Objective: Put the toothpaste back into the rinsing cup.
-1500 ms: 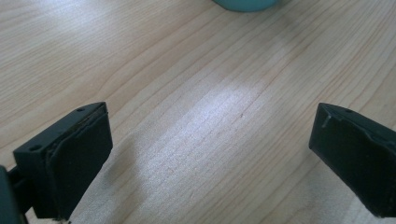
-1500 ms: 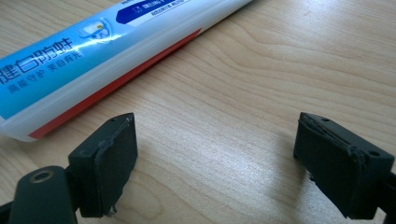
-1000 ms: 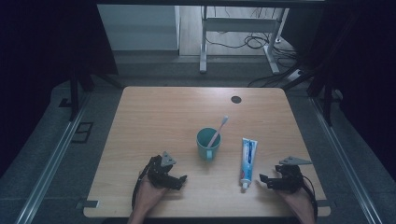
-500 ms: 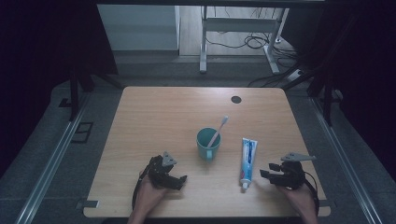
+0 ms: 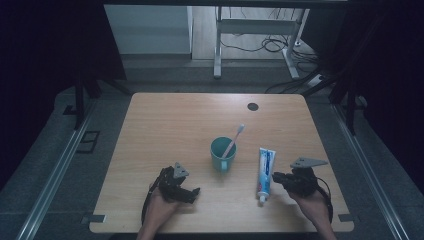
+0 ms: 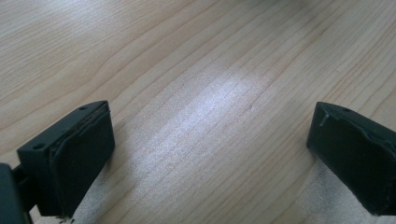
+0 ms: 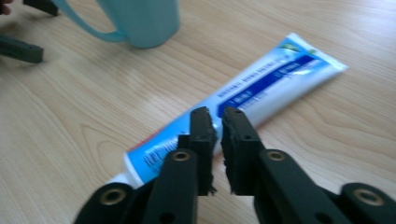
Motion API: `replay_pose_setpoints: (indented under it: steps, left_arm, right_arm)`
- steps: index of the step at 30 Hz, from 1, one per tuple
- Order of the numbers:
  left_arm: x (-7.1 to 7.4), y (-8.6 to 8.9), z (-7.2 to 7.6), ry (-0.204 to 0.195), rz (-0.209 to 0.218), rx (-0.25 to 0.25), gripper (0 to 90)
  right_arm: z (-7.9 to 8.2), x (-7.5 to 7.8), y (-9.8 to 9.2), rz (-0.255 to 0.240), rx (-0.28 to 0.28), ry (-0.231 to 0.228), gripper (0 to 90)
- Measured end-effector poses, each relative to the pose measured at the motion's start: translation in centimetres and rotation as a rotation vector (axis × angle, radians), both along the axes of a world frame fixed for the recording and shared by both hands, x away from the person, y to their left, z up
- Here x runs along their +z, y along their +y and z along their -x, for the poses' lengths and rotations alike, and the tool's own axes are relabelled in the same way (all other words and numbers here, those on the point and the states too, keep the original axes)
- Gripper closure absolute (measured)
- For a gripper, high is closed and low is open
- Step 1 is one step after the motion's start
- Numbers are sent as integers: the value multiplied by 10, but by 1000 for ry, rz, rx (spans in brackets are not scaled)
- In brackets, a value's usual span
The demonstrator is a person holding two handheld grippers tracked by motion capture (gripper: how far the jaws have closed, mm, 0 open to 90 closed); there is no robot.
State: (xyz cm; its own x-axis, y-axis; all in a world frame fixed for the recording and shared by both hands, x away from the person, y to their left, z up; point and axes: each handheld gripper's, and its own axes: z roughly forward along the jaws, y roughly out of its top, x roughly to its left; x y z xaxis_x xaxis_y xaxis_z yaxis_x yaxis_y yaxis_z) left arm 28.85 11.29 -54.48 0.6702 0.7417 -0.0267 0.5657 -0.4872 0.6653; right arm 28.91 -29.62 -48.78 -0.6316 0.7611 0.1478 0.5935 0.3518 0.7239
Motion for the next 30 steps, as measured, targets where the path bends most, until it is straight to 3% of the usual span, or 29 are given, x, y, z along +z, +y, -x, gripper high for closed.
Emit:
replay_pose_setpoints:
  steps: [5,16,30]
  left_arm:
    - [0,0,0,0,0,0,10]
    - [0,0,0,-1,0,-1,13]
    - [0,0,1,-3,1,-3,28]
  right_arm:
    - [-4,-2,12,3,24,13,890]
    - [-12,-12,47,27,101,59,895]
    - [-11,-18,47,40,115,86,894]
